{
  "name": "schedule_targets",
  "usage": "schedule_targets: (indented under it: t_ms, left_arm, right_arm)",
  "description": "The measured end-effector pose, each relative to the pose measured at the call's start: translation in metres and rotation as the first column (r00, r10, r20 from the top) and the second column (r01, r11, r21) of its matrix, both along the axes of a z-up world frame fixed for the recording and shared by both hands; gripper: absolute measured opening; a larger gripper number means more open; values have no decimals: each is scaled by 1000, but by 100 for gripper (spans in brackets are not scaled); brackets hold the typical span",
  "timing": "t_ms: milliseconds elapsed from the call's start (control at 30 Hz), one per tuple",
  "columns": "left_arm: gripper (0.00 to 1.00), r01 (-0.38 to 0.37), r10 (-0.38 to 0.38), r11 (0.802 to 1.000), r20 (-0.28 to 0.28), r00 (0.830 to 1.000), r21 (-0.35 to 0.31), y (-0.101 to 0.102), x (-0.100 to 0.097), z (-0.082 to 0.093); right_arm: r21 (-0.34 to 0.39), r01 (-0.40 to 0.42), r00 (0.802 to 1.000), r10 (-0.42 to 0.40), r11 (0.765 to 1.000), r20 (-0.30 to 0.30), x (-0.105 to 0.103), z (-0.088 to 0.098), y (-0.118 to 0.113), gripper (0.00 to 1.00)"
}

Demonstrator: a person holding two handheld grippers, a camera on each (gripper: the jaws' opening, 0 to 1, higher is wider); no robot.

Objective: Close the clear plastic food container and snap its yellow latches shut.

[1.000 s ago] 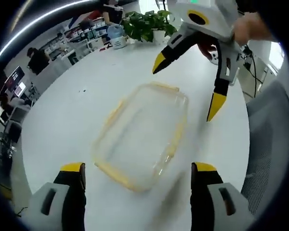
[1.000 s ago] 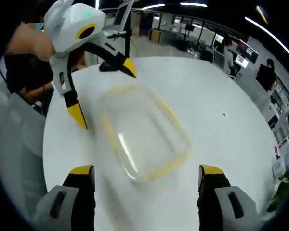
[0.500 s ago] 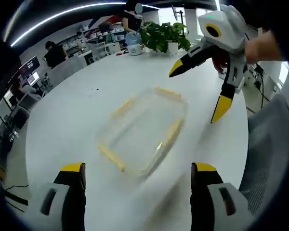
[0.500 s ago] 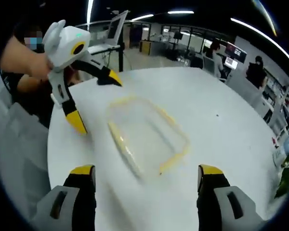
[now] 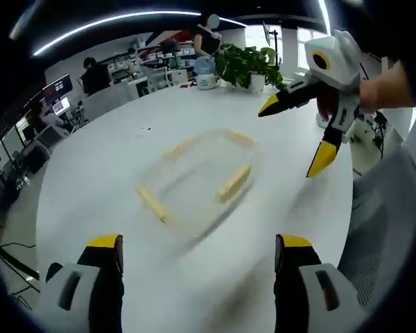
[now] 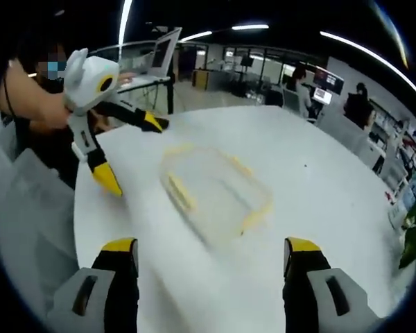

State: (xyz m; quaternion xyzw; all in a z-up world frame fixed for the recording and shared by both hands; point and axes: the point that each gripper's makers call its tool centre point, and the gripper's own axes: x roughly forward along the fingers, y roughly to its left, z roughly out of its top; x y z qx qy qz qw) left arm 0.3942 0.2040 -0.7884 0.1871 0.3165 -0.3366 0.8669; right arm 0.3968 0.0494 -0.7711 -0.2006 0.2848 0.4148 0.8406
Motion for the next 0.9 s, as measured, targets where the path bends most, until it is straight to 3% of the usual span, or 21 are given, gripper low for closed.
schedule_targets:
  t_ms: [133, 567, 900]
  left_arm:
    - [92, -31, 31, 999, 4, 999, -40, 0, -12, 0]
    - [92, -65, 66, 995, 14, 998, -82, 6, -47, -6]
    - [91, -65, 65, 992, 0, 998, -107, 6, -64, -8]
  right_arm:
    - [19, 26, 999, -26, 999, 27, -10, 3, -8, 85]
    - [63, 75, 997, -77, 995, 29, -42, -4, -26, 85]
    - [86, 91, 995, -95, 992, 35, -50, -2, -35, 86]
